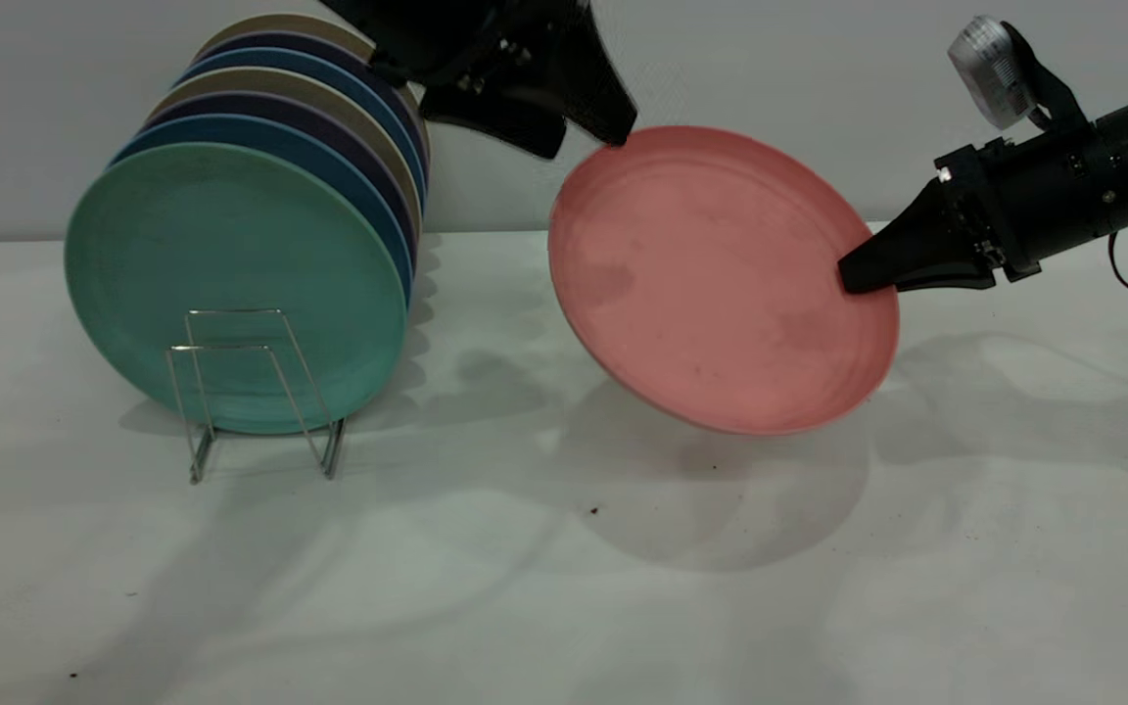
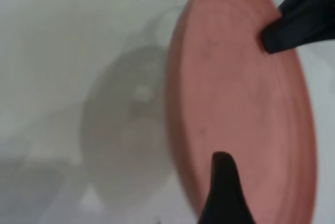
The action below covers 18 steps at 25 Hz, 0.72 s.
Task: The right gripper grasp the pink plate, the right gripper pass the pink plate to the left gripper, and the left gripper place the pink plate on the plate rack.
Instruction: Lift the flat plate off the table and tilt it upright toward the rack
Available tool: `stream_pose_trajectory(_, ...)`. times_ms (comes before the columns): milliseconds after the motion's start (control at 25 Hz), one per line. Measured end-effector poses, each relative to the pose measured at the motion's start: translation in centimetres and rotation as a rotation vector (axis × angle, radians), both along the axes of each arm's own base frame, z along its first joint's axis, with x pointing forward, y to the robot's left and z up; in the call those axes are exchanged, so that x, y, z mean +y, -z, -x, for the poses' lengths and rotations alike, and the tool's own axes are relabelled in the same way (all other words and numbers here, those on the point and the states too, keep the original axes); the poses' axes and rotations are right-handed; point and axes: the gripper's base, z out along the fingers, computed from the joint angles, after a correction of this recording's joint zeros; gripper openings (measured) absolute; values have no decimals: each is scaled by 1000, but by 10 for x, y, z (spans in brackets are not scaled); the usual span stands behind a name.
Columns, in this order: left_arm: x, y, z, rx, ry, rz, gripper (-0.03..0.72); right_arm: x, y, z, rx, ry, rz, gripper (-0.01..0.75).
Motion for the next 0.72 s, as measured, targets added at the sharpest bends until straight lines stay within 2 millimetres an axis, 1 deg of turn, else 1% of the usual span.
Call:
stream_pose_trajectory(120, 3, 3, -1, 8, -17, -39, 555, 0, 0, 0, -3, -7, -1, 19)
stream_pose_trajectory(240, 3, 8, -5, 26, -89, -24, 555, 1, 0, 1, -4, -13, -5, 19)
stream_pose_trajectory(320, 0, 17, -8, 49, -127, -8, 555, 4, 0, 1, -10, -23, -3, 19)
stream_pose_trajectory(400, -6, 30, -9, 86, -144, 6, 550, 9, -1, 1, -13, -38, -5, 19)
stream_pose_trajectory(480, -11, 41, -8, 117, -148, 13, 524, 12, -1, 2, -15, -46, -5, 19)
stream_pose_trajectory(520, -13, 45, -8, 128, -150, 15, 502, 13, -1, 2, -14, -50, -7, 19)
stream_pose_trajectory(600, -14, 46, -8, 131, -155, 21, 415, 13, -1, 2, -14, -51, -8, 19)
stream_pose_trajectory(680, -14, 46, -8, 130, -159, 25, 289, 13, -1, 2, -14, -50, -8, 19)
stream_pose_trajectory(720, -14, 46, -8, 131, -158, 25, 208, 13, -1, 2, -14, -50, -8, 19)
